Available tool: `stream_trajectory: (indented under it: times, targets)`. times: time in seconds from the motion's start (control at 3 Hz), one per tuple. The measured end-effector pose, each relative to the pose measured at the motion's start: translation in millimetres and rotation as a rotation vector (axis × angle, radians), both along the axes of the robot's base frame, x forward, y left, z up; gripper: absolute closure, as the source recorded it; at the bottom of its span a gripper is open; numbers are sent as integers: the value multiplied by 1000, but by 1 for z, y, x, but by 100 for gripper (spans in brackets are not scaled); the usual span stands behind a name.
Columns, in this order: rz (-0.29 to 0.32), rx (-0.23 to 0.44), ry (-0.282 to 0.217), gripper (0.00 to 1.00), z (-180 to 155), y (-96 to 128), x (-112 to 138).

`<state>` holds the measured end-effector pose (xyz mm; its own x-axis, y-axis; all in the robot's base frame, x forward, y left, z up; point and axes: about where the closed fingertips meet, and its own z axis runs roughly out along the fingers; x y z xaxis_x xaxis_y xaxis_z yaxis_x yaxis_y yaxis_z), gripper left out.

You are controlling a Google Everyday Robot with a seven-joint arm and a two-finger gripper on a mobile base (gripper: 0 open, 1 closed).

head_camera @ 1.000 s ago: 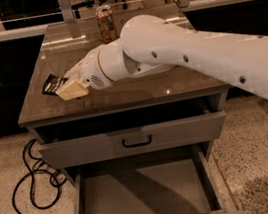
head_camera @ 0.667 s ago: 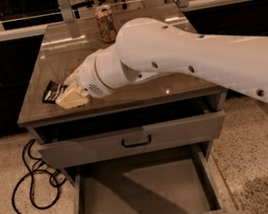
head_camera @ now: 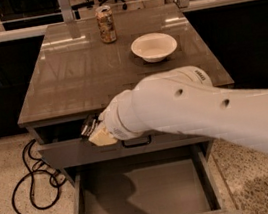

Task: Place rxbar chocolate into middle drawer

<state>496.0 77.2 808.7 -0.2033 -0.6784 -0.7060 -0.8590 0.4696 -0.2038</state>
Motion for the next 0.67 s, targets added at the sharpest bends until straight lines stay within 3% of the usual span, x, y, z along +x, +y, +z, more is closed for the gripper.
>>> stream_trajectory:
  times: [0.33,0.67]
  targets:
    - [-78,-5,18,100,-29,-31,-30]
    - [-160,27,58,100,-56,-48,-65]
